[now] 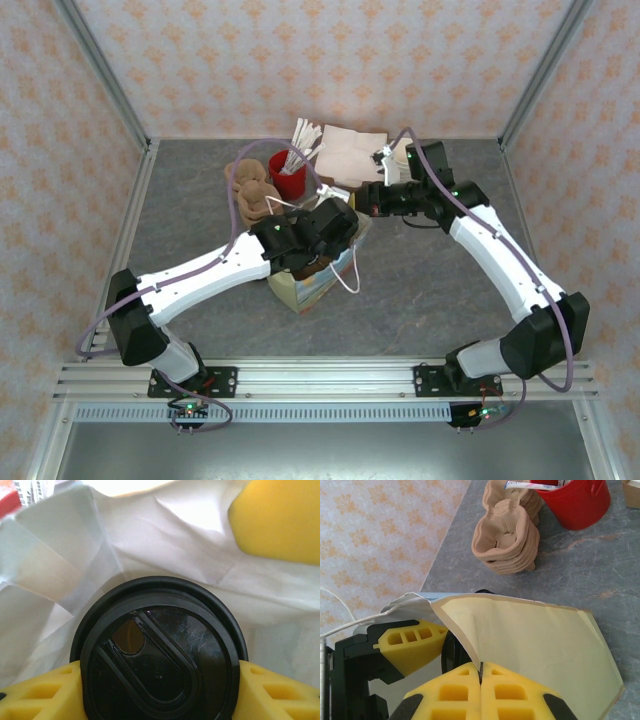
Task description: Pack the takeout coffee
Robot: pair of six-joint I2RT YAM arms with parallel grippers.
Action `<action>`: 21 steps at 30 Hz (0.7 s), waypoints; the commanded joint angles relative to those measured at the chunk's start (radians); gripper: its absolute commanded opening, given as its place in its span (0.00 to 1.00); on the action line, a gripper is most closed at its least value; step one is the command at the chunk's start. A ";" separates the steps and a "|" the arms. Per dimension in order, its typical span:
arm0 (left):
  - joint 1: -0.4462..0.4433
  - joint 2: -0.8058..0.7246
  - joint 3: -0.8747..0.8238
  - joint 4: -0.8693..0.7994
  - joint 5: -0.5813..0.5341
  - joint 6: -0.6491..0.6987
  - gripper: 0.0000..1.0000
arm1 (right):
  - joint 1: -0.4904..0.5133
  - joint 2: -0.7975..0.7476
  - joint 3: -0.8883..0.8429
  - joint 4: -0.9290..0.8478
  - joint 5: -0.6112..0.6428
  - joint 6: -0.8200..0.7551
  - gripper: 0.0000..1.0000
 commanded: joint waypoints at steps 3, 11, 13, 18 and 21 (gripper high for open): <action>0.010 -0.054 0.015 -0.103 0.078 -0.028 0.59 | 0.008 0.035 0.094 -0.066 -0.001 -0.088 0.00; 0.039 -0.128 0.003 -0.145 0.101 -0.024 0.59 | 0.007 0.070 0.189 -0.191 0.061 -0.100 0.41; 0.045 -0.135 0.003 -0.149 0.103 -0.024 0.59 | 0.008 0.068 0.207 -0.223 0.087 -0.086 0.48; 0.053 -0.137 0.007 -0.147 0.098 -0.015 0.59 | 0.009 0.042 0.205 -0.288 0.157 -0.062 0.59; 0.058 -0.136 0.008 -0.143 0.091 -0.019 0.59 | 0.014 0.032 0.197 -0.322 0.215 -0.046 0.61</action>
